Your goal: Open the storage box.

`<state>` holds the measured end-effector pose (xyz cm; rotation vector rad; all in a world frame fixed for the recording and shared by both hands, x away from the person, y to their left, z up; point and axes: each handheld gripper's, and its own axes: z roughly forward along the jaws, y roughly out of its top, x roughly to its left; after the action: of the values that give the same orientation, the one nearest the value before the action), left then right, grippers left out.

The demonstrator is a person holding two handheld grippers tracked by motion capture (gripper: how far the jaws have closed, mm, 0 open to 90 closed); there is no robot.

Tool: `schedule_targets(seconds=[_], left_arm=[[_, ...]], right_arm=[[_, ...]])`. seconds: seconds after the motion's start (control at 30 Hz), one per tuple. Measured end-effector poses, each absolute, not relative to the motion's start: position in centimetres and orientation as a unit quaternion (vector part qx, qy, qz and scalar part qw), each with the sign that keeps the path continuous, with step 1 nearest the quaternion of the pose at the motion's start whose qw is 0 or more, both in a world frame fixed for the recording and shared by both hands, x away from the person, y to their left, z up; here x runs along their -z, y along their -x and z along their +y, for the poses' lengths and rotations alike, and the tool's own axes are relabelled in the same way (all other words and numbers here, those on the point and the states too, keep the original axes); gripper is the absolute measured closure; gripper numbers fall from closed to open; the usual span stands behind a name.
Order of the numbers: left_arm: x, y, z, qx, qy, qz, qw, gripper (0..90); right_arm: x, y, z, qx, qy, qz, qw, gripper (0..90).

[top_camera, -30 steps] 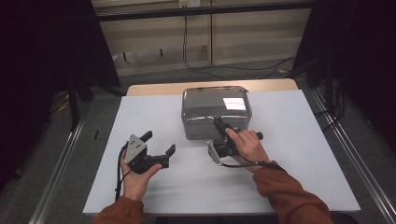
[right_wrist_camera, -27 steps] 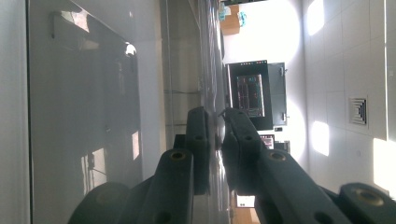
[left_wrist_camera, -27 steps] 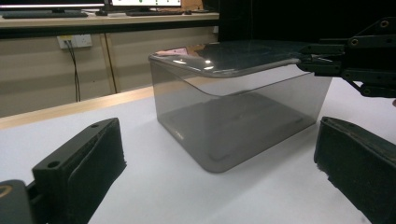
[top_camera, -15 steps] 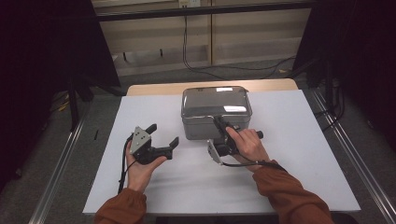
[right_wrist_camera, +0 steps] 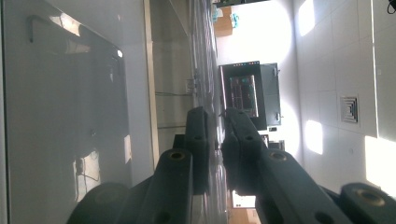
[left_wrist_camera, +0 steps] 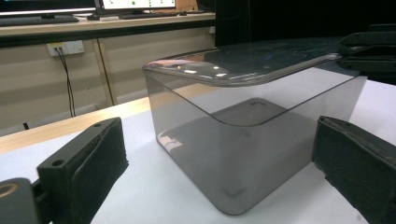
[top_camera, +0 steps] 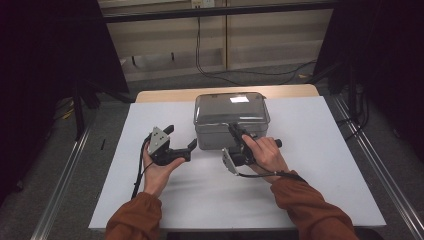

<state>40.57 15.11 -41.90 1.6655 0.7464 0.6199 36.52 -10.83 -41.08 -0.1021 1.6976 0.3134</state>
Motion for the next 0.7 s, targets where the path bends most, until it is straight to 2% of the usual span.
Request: schedule_targets(seconds=[0.5, 0.7], left_arm=[[41.9, -42.9, 14.1, -0.28, -0.701, 0.315, 0.575, 3.5], [42.0, -44.1, 13.6, -0.28, -0.713, 0.317, 0.56, 3.9]], right_arm=[[40.4, -36.7, -10.9, -0.138, 0.044, 0.745, 0.652, 79.4], [40.1, -36.9, -10.8, -0.134, 0.049, 0.744, 0.653, 79.2]])
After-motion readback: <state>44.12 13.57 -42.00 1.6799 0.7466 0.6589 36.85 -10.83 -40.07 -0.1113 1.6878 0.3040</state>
